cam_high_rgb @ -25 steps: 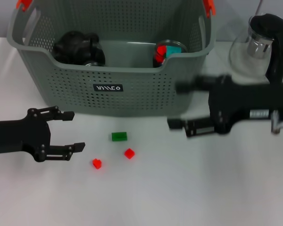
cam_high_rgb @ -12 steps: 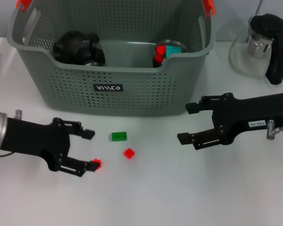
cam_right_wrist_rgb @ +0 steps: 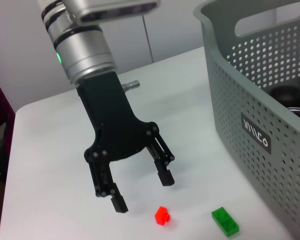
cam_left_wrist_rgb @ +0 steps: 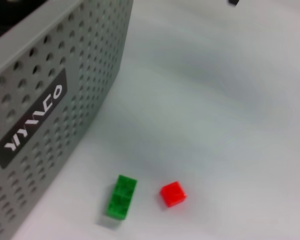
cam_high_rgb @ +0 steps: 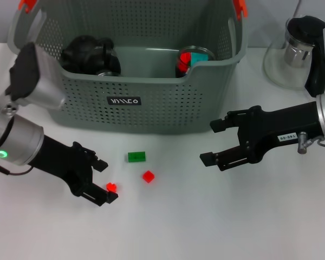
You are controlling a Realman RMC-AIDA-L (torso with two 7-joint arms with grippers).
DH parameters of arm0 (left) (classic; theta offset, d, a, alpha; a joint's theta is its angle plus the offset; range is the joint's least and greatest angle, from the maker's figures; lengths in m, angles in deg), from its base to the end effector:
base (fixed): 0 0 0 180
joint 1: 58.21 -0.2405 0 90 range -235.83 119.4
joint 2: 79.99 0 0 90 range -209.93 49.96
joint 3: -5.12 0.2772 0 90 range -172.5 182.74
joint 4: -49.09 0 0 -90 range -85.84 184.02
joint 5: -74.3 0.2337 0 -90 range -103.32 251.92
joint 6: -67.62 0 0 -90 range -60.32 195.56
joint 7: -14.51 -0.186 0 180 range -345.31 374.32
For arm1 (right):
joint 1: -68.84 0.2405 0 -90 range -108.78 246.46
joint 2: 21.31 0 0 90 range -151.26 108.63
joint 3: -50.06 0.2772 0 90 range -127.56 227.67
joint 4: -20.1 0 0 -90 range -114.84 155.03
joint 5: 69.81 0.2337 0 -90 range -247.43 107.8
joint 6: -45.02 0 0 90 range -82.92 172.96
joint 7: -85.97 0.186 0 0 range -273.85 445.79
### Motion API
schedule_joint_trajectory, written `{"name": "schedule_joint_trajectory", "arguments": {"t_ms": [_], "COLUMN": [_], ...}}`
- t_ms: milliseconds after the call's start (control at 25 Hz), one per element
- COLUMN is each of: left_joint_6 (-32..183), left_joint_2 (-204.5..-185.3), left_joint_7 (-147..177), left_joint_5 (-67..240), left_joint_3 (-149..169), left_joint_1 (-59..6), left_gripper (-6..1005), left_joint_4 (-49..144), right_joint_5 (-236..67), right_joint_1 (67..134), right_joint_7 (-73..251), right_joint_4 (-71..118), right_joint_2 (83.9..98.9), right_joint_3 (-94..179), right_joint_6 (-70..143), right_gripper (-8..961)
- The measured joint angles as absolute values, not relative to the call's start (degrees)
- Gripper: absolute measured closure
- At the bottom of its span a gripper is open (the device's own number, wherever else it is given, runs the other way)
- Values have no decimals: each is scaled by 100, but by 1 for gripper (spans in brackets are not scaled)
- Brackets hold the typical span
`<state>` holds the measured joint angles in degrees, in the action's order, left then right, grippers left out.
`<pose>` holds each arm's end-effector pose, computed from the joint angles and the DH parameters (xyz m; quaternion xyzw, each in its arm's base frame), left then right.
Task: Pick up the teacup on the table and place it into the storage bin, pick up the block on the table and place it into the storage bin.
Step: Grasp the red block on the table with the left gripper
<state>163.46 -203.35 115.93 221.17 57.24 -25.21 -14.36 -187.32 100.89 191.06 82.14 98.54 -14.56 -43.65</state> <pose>-0.2699 0.3649 -0.0446 -0.9741 -0.2037 0.0797 0.0566 0.1905 0.3838 -0.0568 -0.9798 0.1672 0.0970 0.0503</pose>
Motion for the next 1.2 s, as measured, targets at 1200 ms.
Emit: {"name": "schedule_joint_trajectory", "arguments": {"t_ms": [1200], "left_joint_6": [15476], "left_joint_2": [-20453], "left_joint_7": [14301], "left_joint_5": [22657], "left_joint_3": [7907], "left_joint_1": [-2773], "left_gripper": [170], "left_joint_4": [-2329], "right_joint_5": [-18734], "right_joint_1": [10138], "right_joint_7": [19102], "right_joint_4": [8114], "right_joint_2": [9866], "right_joint_3": [-1591], "right_joint_6": [-4226], "right_gripper": [27]}}
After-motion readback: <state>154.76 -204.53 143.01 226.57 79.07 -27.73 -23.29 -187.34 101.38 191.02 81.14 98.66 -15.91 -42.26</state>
